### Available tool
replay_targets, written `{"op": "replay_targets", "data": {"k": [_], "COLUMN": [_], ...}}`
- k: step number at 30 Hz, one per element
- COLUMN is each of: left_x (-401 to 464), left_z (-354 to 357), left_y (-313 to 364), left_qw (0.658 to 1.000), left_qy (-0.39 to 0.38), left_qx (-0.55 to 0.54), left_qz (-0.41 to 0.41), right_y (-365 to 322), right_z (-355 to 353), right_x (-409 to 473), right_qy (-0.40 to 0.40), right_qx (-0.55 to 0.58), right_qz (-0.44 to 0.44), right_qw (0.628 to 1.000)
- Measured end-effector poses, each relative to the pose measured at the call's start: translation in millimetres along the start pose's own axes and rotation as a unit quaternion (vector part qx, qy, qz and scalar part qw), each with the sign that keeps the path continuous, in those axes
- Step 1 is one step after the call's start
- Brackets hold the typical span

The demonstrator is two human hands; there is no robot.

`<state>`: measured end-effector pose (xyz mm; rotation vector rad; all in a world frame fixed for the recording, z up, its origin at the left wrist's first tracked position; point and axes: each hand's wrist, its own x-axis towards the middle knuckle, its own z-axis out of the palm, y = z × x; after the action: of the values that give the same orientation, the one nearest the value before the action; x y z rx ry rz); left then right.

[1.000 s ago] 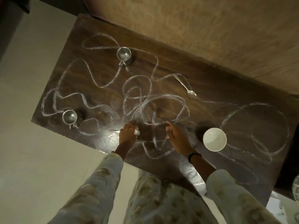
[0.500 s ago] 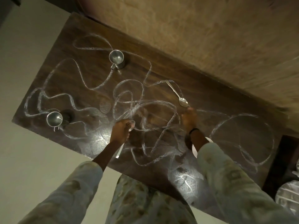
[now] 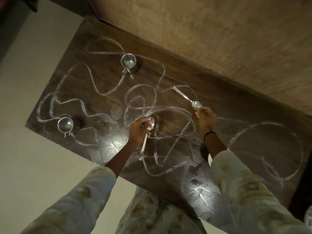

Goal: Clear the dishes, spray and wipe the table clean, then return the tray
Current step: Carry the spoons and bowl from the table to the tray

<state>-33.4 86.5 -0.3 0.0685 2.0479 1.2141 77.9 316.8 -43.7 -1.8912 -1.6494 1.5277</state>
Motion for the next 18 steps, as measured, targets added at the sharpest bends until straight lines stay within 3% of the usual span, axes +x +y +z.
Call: {"op": "replay_targets", "data": {"k": [4,8,13,18], "left_x": [-15,-45,-94,-156], "left_z": [-3,-5,5,35], "left_y": [13,38,61,73], "left_qw": [0.998,0.997,0.996,0.992], "left_qy": [-0.001,-0.003,-0.041,-0.066], "left_qx": [-0.056,-0.082,-0.077,-0.108], "left_qz": [-0.024,-0.012,-0.001,0.005], "right_y": [-14,-27,-41,-42], "right_z": [-36,-76,-106,-124], "right_x": [-51,-96,-139,-179], "right_qy": [0.008,-0.018,-0.146,-0.213], "right_qx": [-0.043,0.025,0.034,-0.028], "right_qz": [-0.151,-0.215,-0.227,-0.338], "right_qw": [0.988,0.976,0.962,0.917]}}
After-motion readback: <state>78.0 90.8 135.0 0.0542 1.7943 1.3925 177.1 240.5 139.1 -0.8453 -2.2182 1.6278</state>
